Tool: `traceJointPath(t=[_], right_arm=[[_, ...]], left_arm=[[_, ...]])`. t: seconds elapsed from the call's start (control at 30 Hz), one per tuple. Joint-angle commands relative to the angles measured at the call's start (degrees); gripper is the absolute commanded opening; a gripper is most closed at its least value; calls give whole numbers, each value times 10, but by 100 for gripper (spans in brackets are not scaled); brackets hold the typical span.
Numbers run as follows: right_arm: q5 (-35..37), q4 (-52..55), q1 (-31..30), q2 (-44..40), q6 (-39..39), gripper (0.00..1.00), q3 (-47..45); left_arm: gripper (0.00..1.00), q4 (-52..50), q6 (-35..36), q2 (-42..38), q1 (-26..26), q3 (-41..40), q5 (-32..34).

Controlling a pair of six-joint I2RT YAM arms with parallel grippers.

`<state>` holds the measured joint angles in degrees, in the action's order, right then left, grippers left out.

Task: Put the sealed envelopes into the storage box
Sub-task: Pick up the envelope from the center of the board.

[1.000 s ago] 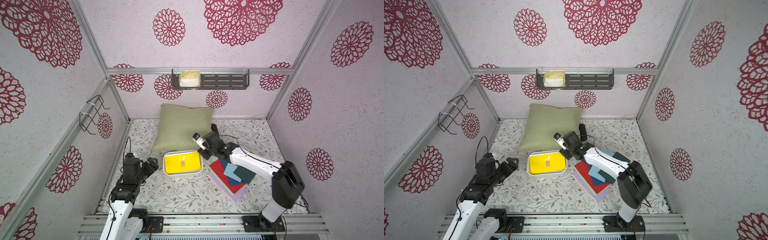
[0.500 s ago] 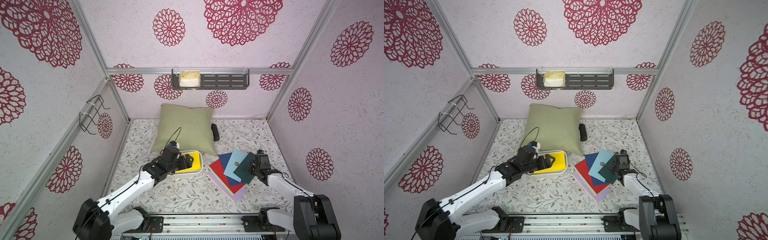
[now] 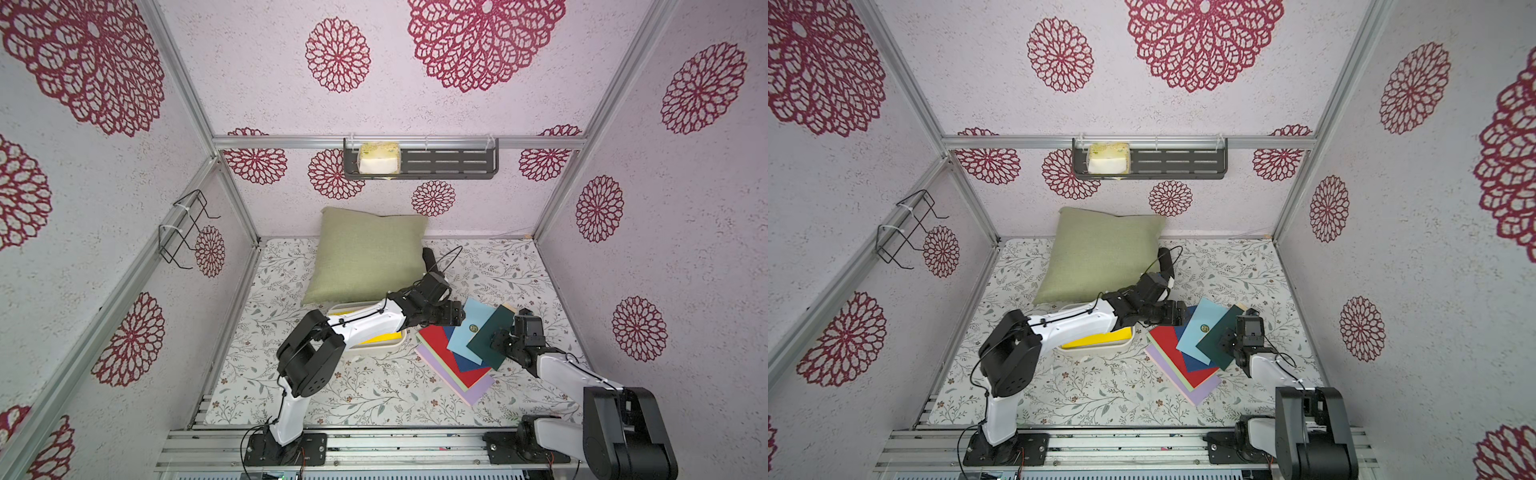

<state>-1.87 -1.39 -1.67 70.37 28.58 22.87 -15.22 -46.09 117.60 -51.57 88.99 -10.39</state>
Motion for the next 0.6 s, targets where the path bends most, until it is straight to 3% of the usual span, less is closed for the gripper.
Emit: traceJointPath(t=[0.0,0.23,0.57], right_arm=[[-28,-1,3,-3,11,52,-5],[-86,-23,4,16,13,51,-13],[-146,-54,4,52,15,50,-8]], left_arm=[[81,-13,0,46,-7,44,-34],[81,10,-28,117,-11,85,-79],[78,9,-52,133,-12,66,-89]])
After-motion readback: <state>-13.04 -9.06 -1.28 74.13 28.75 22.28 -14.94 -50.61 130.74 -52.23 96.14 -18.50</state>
